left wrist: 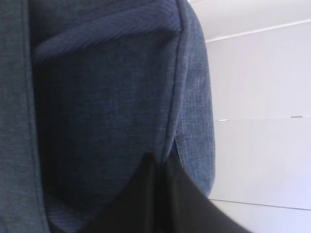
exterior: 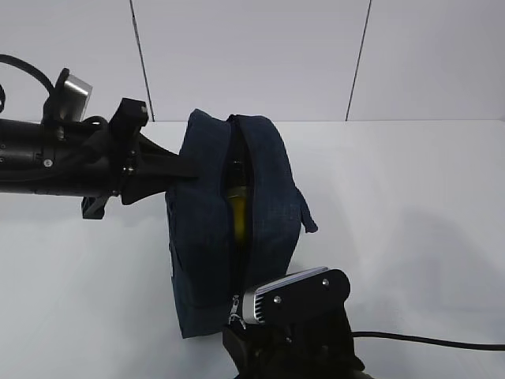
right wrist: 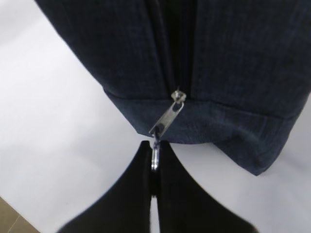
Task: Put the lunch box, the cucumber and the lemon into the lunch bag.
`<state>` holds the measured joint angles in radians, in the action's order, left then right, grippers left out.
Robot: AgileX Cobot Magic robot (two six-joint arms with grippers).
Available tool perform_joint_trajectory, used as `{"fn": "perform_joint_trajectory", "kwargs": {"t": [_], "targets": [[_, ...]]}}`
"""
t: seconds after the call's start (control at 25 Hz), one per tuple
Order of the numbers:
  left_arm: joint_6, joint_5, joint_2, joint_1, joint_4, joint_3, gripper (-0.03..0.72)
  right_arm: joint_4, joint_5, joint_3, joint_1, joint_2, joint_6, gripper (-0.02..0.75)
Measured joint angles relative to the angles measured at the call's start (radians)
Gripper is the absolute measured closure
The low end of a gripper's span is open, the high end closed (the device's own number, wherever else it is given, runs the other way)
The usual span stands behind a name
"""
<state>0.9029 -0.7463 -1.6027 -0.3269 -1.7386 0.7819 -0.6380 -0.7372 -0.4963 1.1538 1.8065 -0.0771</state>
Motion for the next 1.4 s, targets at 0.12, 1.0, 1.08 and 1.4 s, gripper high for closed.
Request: {"fn": "perform_joint_trajectory", "kwargs": {"t": [0.12,1.0,1.08,1.4], "targets": [[0.000,0.005,0.000,0.000,0.002,0.000,0.694,-0.002,-0.006,0.000,0.000,0.000,0.004,0.730],[0.000,0.020,0.000,0.000,0.008,0.000,0.694,-0.075,0.061,-0.020,0.000,-0.105,0.289,0.730],[0.000,0.021,0.000,0.000,0.010,0.000,0.694,-0.081,0.083,-0.030,0.000,-0.105,0.330,0.730],[0.000,0.021,0.000,0.000,0.012,0.000,0.694,-0.148,0.100,-0.034,-0.001,-0.154,0.497,0.730]]}}
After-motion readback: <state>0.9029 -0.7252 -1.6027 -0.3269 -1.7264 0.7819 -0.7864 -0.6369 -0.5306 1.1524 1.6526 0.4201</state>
